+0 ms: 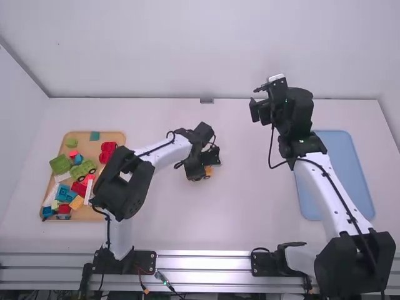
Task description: Assemble lego blocks to make yellow taxi
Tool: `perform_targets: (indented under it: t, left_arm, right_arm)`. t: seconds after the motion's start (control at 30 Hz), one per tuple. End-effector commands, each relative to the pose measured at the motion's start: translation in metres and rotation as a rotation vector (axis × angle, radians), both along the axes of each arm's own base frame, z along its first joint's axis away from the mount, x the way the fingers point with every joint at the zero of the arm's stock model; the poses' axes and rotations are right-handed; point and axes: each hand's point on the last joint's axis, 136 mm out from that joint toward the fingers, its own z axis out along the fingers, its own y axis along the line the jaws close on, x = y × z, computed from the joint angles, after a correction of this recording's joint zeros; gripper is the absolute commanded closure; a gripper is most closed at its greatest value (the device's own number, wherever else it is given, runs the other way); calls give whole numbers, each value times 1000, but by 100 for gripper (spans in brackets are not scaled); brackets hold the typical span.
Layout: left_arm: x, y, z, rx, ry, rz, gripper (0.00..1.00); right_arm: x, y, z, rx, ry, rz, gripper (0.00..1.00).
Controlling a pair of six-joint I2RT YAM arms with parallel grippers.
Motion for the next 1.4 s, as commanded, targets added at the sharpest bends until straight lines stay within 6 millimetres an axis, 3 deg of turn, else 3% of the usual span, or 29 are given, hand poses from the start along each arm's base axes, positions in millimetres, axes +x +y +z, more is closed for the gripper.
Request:
perform_targets:
  t: [0.0, 0.1, 0.17, 0.27, 0.37, 0.57, 0.8, 0.9, 0.93, 0.97, 1.13, 1.23, 1.27, 1.37]
  left_arm:
    - [-9, -10, 9, -74, -20, -269, 99]
    - [-15, -16, 7, -142, 0, -315, 99]
    - [-37, -27, 10, -235, 61, -453, 98]
    - [-47, -31, 13, -285, 85, -523, 96]
    - [-46, -33, 13, -276, 88, -477, 93]
    - [-22, -23, 1, -198, 30, -252, 93]
    - [-26, -13, -10, -136, 26, -240, 91]
    - [-25, -13, -10, -146, 25, -234, 76]
    - [-26, -15, -11, -152, 24, -238, 31]
    - [-26, -15, -11, -152, 24, -238, 1]
    - [-19, -19, -5, -174, 7, -223, 1]
    - [-9, -20, 17, -209, -9, -191, 1]
    - [0, -16, 38, -227, -31, -142, 1]
    - [20, -2, 71, -257, -75, -9, 1]
  right_arm:
    - [4, 1, 18, 14, -35, -2, 1]
    - [4, 0, 18, 14, -35, -5, 1]
    - [4, 0, 18, 14, -35, -4, 1]
    - [4, 0, 18, 14, -36, -5, 1]
    - [4, 0, 18, 14, -35, -5, 1]
    - [4, 0, 18, 14, -35, -3, 1]
    - [4, 0, 19, 15, -38, -4, 1]
    - [4, 1, 19, 15, -37, -2, 1]
    - [4, 1, 18, 14, -35, -2, 1]
    - [4, 1, 18, 14, -35, -2, 1]
    - [4, 1, 19, 14, -38, -2, 1]
    - [4, 1, 20, 15, -43, -2, 1]
    - [4, 1, 20, 16, -45, -2, 1]
    - [4, 1, 20, 15, -43, -1, 1]
